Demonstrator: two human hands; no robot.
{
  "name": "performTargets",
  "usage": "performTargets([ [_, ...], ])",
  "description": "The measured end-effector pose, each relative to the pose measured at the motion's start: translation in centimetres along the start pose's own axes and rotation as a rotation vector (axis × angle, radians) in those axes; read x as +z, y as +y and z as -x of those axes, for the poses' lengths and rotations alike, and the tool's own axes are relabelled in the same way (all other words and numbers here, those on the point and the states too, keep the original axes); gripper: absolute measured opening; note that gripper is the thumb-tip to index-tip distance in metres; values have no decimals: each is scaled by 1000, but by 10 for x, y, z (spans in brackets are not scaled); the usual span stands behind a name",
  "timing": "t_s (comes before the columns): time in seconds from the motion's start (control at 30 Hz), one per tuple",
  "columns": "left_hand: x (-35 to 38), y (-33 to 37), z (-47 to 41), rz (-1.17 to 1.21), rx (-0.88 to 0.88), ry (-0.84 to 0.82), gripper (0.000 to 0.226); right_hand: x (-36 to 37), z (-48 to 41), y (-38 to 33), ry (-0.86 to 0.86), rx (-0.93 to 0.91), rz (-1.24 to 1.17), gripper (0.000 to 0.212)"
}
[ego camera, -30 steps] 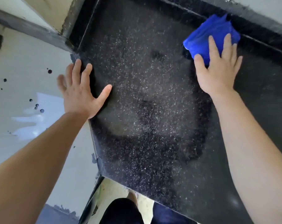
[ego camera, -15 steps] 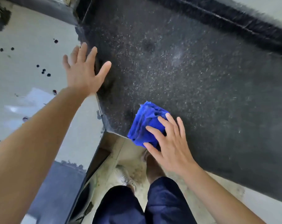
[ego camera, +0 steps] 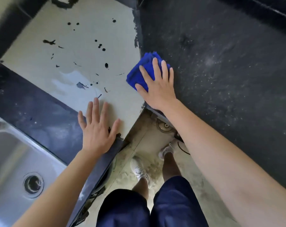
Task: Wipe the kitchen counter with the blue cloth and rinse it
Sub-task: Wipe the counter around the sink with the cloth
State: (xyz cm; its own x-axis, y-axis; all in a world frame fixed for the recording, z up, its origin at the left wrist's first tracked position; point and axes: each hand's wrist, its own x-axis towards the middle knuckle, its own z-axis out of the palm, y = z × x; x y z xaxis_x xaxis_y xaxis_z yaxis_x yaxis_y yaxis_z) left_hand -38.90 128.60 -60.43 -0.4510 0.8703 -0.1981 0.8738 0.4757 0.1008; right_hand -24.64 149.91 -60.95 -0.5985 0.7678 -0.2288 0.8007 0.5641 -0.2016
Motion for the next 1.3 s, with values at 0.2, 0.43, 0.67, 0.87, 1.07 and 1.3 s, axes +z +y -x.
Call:
performTargets([
  [0.2, 4, -27, 5, 46, -181, -3, 89, 0, 28, -7, 7, -46, 50, 65],
  [0.43, 3, -25, 5, 80, -178, 8, 86, 1, 63, 4, -70, -139, 98, 63],
  [0.67, 4, -28, 2, 80, -190, 18, 87, -8, -44, -35, -72, -193, 1, 65],
  [0.87, 5, -29, 2, 66, -195, 46, 87, -20, -141, -104, -95, -167, 47, 69],
  [1.07, 5, -29, 2, 66, -194, 50, 87, -9, -126, -104, -29, -238, 14, 65],
  [1.3, 3, -28, 3, 50, -201, 18, 89, 1, 33, -29, -85, -288, 15, 60],
])
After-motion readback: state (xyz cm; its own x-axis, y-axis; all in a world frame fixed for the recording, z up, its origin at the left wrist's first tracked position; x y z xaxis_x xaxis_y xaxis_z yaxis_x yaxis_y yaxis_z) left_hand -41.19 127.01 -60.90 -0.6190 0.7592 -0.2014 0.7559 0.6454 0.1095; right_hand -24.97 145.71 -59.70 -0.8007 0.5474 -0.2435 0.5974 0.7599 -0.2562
